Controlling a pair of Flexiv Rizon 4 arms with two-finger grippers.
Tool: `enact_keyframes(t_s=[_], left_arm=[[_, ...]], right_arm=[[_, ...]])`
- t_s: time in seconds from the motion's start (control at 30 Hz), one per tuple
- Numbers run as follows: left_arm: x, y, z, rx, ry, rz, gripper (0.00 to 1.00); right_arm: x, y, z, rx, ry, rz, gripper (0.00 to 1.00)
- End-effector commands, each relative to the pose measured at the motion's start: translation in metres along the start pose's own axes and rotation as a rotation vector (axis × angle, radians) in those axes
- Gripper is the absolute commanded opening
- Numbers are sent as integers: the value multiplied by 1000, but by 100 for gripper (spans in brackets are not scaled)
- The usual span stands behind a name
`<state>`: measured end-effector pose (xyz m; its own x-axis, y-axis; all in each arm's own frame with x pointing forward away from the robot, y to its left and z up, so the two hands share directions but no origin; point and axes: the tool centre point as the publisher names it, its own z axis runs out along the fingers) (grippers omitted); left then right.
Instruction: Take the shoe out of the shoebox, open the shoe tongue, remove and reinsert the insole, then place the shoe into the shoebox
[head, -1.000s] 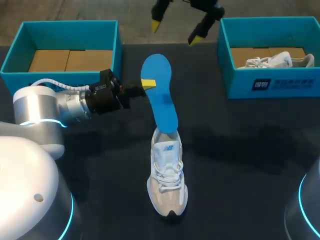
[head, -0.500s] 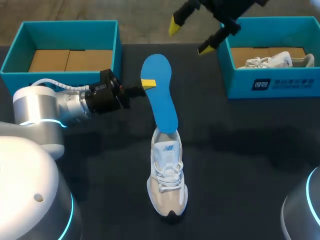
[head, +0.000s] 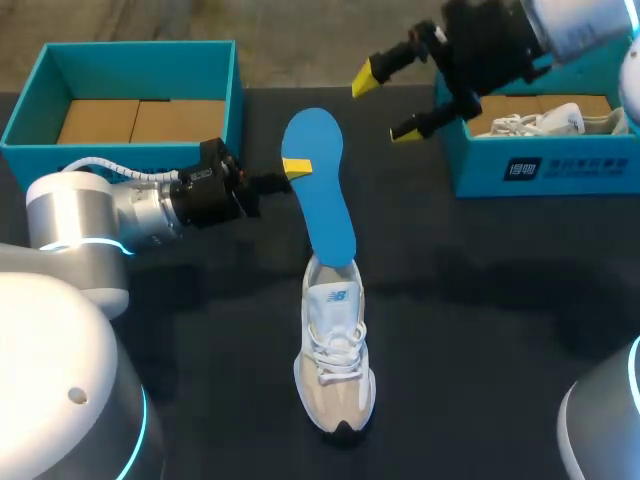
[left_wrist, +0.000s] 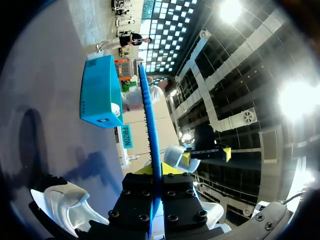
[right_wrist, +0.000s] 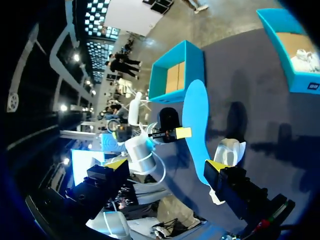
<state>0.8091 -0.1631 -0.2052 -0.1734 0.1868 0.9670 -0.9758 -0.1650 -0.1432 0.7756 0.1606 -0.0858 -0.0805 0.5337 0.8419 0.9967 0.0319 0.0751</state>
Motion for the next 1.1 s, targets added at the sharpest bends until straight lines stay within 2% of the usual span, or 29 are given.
enact_keyframes(t_s=[0.03, 0.47, 0.9, 1.1], left_arm=[[0, 1, 0, 1, 1, 0, 0], [0, 1, 0, 1, 1, 0, 0], [0, 1, 0, 1, 1, 0, 0], [16, -5, -8, -4, 55, 190, 0]], right_arm=[[-15, -5, 6, -9, 505, 16, 100], [-33, -5, 15, -3, 551, 47, 100], [-40, -1, 14, 12, 526, 49, 100], [-40, 1, 13, 36, 511, 51, 100]])
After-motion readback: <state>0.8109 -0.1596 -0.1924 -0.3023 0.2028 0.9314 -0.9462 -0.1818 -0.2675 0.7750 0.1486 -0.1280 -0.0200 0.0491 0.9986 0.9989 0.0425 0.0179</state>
